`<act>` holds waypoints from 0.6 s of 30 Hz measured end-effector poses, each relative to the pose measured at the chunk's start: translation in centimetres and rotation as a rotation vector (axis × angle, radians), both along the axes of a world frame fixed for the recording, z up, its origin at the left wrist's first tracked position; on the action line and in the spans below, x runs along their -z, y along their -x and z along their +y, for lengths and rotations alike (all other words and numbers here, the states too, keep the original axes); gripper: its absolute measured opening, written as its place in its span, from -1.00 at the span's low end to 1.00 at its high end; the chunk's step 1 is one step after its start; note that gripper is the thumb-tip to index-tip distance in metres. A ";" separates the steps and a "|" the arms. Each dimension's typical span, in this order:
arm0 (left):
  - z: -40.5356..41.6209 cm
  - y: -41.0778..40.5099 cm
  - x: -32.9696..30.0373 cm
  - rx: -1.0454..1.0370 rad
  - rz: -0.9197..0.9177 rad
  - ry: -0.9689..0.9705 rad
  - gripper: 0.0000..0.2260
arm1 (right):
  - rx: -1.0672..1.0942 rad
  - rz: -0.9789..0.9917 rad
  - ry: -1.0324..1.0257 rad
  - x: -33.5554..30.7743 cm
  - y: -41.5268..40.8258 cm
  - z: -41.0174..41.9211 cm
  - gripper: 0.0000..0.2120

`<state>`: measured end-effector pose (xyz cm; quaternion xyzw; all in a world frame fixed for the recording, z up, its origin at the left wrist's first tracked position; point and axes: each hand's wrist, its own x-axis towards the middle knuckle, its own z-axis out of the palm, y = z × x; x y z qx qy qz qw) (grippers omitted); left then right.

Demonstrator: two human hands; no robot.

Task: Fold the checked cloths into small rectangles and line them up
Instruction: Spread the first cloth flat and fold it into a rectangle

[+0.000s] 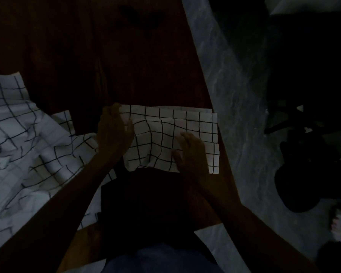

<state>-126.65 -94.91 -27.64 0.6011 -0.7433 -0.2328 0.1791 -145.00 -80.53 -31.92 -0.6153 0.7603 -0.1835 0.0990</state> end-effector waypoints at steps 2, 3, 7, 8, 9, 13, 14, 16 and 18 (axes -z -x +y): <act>2.6 -0.3 0.3 0.033 -0.013 0.064 -0.67 | -0.057 -0.005 -0.092 1.2 -0.2 1.3 -0.43; 4.1 -0.5 0.5 0.020 -0.030 0.050 -0.71 | -0.087 0.005 -0.138 1.7 -0.2 1.9 -0.39; 8.9 -1.5 1.8 -0.172 -0.135 -0.129 -0.66 | -0.185 0.084 -0.196 2.4 -0.1 3.7 -0.29; 9.8 -1.7 2.2 -0.200 -0.156 -0.161 -0.63 | -0.198 0.090 -0.199 2.3 0.0 4.0 -0.28; 10.5 -2.0 2.4 -0.227 -0.170 -0.187 -0.61 | -0.214 0.091 -0.200 2.3 0.0 4.3 -0.26; 11.6 -2.7 3.3 -0.277 -0.093 -0.230 -0.66 | -0.278 0.105 -0.234 2.5 -0.1 5.3 -0.28; 11.6 -2.9 3.5 -0.262 -0.053 -0.228 -0.70 | -0.281 0.104 -0.242 2.5 -0.3 5.3 -0.29; 11.5 -3.1 3.3 -0.256 0.015 -0.224 -0.76 | -0.273 0.111 -0.240 2.3 -0.7 5.2 -0.31; 11.4 -3.0 2.5 -0.299 0.070 -0.229 -0.77 | -0.245 0.116 -0.228 2.1 -1.1 5.1 -0.31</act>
